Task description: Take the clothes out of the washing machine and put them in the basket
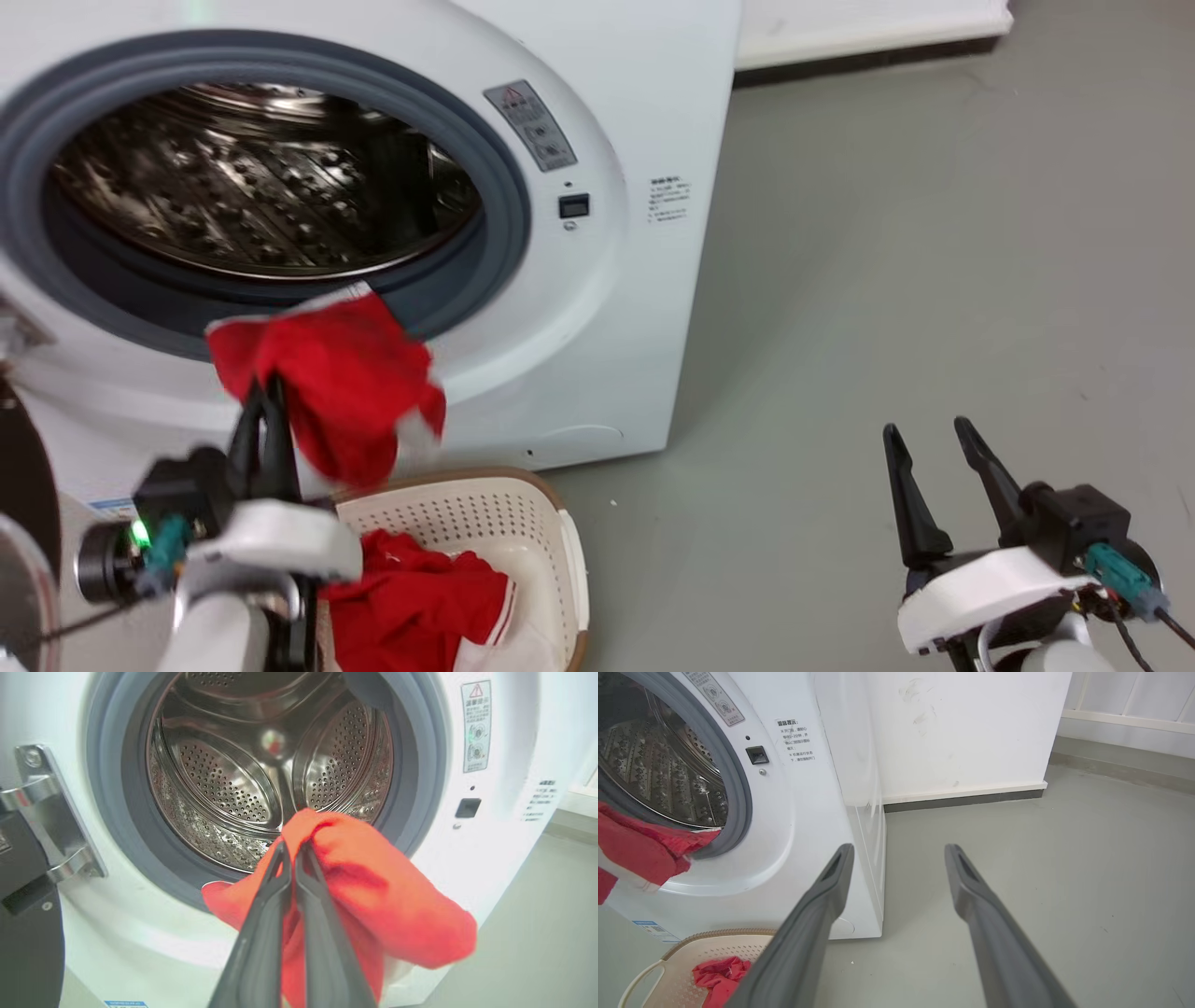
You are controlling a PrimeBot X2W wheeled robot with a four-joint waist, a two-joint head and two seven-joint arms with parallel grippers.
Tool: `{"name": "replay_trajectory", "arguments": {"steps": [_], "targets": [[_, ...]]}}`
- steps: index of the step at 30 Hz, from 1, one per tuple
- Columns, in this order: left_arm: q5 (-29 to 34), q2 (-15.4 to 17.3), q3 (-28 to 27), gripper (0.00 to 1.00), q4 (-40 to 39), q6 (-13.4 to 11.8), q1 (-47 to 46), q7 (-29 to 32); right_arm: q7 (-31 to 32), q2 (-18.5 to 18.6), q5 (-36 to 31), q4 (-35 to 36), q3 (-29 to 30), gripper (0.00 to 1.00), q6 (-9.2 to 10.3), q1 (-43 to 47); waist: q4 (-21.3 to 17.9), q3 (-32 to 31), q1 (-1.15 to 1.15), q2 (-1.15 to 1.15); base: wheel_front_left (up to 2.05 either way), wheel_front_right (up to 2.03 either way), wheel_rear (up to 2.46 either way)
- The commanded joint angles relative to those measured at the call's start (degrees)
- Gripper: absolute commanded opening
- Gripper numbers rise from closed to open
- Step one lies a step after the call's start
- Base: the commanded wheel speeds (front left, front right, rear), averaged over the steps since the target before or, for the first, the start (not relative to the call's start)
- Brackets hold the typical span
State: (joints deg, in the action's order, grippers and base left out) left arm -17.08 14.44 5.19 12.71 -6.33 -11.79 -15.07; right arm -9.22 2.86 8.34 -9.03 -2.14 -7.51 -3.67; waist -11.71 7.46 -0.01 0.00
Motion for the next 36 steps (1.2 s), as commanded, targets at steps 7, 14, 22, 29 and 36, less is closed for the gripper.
{"name": "replay_trajectory", "arguments": {"steps": [7,14,22,29,36], "targets": [[-0.78,-2.79,0.24,0.0,-2.1,-2.16,9.21,-0.14,2.11,0.01,-1.27,3.07,0.68,1.0,0.04,3.1,2.98,-2.36,0.01,0.0,0.0,0.0,0.0],[-1.5,-5.89,0.9,0.0,0.43,-1.65,11.75,-0.14,3.41,0.02,-1.54,6.3,0.69,1.0,0.04,2.76,3.71,1.05,0.01,0.0,0.0,0.0,0.0],[-1.92,-7.85,-0.94,0.0,6.82,0.49,7.68,-0.15,3.42,0.02,-1.01,7.93,0.46,1.0,0.04,0.06,2.54,8.4,0.01,0.0,0.0,0.0,0.0],[-0.9,-8.35,-3.9,0.0,14.26,2.71,0.7,-0.16,2.63,0.01,-0.74,8.64,0.53,1.0,0.04,-3.28,0.93,17.08,0.01,0.0,0.0,0.0,0.0],[0.76,-7.37,-7.08,0.0,23.21,4.46,-8.11,-0.15,1.33,0.01,-0.36,8.54,-0.19,1.0,0.04,-6.9,-0.4,24.48,0.01,0.0,0.0,0.0,0.0]]}}
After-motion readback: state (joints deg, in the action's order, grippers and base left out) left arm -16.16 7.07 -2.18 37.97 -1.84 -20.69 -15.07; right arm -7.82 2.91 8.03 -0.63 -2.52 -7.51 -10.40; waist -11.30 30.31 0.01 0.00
